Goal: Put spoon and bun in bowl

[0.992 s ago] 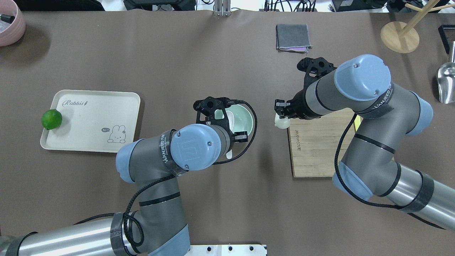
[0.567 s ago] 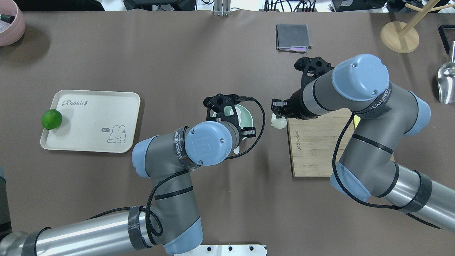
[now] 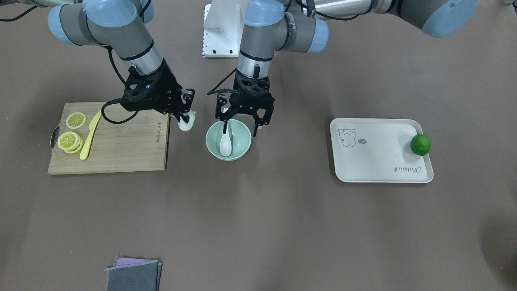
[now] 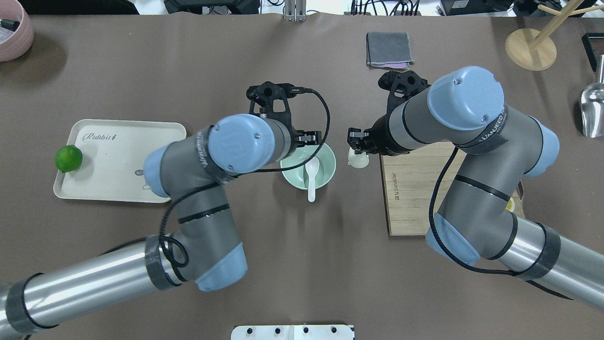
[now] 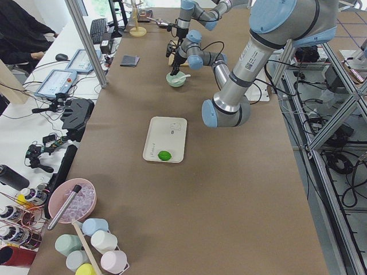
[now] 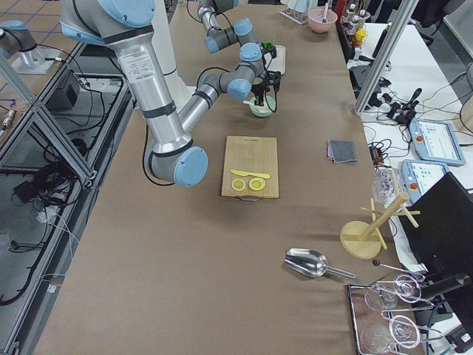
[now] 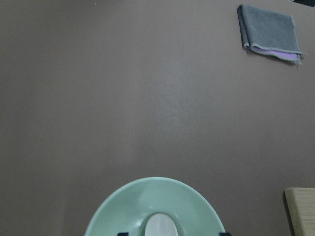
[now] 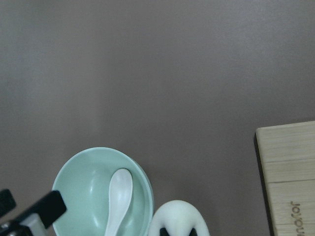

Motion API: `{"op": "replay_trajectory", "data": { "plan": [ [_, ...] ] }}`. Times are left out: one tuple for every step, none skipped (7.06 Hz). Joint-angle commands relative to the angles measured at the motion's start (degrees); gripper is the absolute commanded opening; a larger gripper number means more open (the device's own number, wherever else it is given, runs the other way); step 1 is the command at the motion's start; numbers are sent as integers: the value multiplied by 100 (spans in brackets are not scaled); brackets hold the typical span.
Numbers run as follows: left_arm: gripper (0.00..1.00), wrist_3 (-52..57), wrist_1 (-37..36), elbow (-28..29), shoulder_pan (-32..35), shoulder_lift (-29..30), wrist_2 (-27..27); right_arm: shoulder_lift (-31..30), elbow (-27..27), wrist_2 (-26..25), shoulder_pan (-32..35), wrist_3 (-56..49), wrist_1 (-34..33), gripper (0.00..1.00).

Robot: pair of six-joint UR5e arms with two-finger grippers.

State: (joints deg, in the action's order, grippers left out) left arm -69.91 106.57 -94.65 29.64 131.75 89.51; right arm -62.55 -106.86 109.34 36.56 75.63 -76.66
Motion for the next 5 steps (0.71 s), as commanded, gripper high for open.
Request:
{"op": "replay_trajectory", "data": {
  "plan": [
    [99,1159,47,-1034,908,-1277,899,670,610,-340,-245,100,10,0],
    [99,1294,56,-1177,1112,-1587,936,830,840,-465,-394,162,45,0],
    [99,1408,56,-1205,1175,-1625,954,910,990,-666,-518,145,72,0],
    [99,1410,48,-1205,1176,-1669,945,981,1035,-738,-562,145,72,0],
    [99,1418,56,-1266,1184,-1765,945,1051,1114,-817,-571,162,81,68]
  ]
}}
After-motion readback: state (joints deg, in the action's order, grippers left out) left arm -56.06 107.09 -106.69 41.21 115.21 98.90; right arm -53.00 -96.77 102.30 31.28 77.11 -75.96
